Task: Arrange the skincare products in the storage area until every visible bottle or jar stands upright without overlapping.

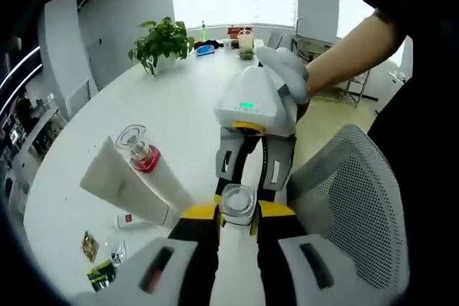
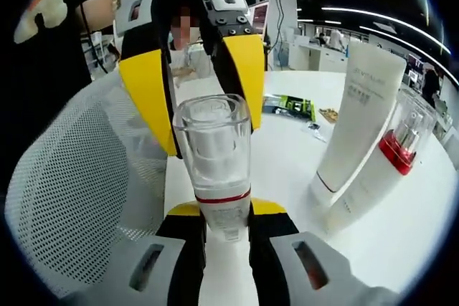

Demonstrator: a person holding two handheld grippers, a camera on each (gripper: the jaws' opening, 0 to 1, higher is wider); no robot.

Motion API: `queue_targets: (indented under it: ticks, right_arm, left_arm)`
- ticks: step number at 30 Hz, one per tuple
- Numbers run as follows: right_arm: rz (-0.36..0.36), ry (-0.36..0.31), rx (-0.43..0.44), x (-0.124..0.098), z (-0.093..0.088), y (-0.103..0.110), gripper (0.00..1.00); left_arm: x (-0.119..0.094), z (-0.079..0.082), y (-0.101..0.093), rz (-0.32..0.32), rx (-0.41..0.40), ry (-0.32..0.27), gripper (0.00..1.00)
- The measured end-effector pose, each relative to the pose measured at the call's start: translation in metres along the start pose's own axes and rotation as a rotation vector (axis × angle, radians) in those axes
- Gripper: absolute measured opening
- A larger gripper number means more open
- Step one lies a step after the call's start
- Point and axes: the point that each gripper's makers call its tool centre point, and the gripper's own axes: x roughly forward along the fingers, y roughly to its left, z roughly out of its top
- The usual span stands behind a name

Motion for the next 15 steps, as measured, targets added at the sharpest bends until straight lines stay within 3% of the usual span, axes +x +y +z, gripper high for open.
queue_targets:
  ticks: [15]
  right_arm:
    - [-0.003, 0.025, 0.027, 0.007, -0.020, -0.005, 0.22]
  left_arm:
    - [0.020, -0.003, -0.005, 0.005, 0.032, 0.038, 0.18]
